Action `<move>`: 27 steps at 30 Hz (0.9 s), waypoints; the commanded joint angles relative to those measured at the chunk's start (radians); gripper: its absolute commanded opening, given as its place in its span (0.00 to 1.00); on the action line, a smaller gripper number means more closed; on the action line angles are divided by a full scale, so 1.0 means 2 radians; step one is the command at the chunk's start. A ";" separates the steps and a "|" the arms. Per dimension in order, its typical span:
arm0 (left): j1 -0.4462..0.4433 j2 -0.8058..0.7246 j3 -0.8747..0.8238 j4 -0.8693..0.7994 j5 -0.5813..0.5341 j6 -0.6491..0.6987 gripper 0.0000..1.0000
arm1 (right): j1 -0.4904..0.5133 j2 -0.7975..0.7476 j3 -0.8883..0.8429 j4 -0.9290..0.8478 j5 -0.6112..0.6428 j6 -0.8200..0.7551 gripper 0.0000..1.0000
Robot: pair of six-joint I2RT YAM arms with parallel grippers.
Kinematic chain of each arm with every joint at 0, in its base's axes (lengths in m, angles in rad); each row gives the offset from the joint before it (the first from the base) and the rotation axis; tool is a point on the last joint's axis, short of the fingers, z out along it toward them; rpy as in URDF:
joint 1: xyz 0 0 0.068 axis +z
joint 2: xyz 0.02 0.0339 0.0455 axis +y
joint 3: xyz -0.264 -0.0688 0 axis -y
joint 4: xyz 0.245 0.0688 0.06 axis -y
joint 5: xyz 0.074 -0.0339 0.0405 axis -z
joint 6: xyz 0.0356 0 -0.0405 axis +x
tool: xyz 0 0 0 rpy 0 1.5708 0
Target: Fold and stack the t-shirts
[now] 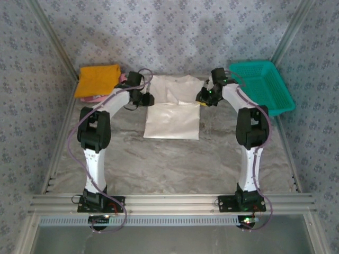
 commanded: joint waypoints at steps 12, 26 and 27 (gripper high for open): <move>-0.053 -0.209 -0.217 0.128 -0.035 -0.027 0.28 | 0.055 -0.214 -0.222 0.127 -0.021 0.042 0.00; -0.059 0.006 -0.086 0.135 -0.001 -0.003 0.00 | 0.093 -0.090 -0.227 0.232 0.014 0.061 0.00; -0.058 0.017 -0.070 0.129 -0.001 -0.002 0.00 | 0.091 -0.079 -0.217 0.230 0.015 0.059 0.00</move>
